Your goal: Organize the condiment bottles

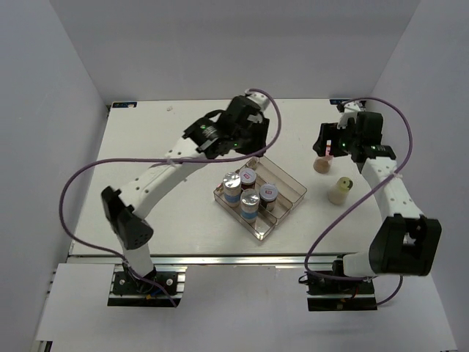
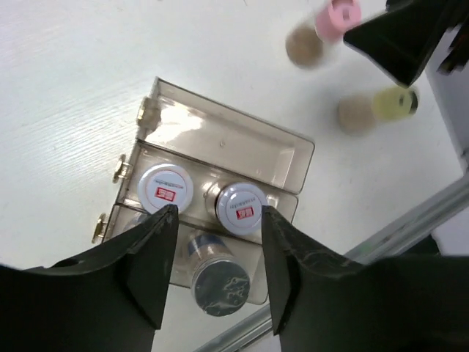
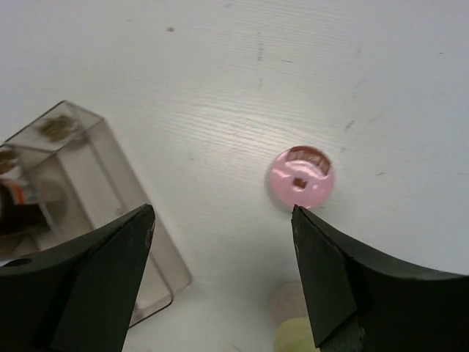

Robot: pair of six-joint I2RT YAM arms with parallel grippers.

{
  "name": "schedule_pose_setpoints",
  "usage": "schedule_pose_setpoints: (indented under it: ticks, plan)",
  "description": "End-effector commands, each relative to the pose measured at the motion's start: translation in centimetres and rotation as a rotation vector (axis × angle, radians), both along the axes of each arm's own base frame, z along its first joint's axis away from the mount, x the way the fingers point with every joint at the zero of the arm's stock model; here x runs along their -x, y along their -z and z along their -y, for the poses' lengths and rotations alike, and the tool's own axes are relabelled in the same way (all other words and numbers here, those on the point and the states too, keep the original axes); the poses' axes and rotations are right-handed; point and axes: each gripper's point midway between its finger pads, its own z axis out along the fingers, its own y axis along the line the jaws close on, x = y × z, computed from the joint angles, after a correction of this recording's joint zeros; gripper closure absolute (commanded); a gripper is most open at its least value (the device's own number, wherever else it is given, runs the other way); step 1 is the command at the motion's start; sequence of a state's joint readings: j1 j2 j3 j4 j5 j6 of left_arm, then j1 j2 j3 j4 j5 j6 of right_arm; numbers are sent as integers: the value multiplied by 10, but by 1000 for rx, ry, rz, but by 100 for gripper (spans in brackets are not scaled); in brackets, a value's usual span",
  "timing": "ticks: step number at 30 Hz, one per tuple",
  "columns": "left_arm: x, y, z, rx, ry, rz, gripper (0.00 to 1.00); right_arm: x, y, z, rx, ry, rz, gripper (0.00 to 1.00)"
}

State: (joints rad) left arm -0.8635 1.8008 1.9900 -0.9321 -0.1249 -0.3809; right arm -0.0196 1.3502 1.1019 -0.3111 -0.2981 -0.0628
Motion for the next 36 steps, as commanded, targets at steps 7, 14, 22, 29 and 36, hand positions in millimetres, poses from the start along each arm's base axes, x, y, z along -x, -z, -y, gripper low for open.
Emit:
schedule_pose_setpoints:
  ticks: [7,14,22,29,36]
  plan:
    - [-24,-43,-54,178,-188,112,30,-41,16,34,136,121,-102,14]
    - [-19,-36,-69,182,-218,103,29,-58,40,48,203,153,-141,13]
    - [-19,-34,-78,180,-245,104,22,-68,64,46,204,133,-203,19]
    - [-22,-36,-84,176,-258,114,21,-71,75,47,211,129,-221,38]
    - [-22,-36,-89,177,-266,117,20,-68,63,41,214,69,-182,68]
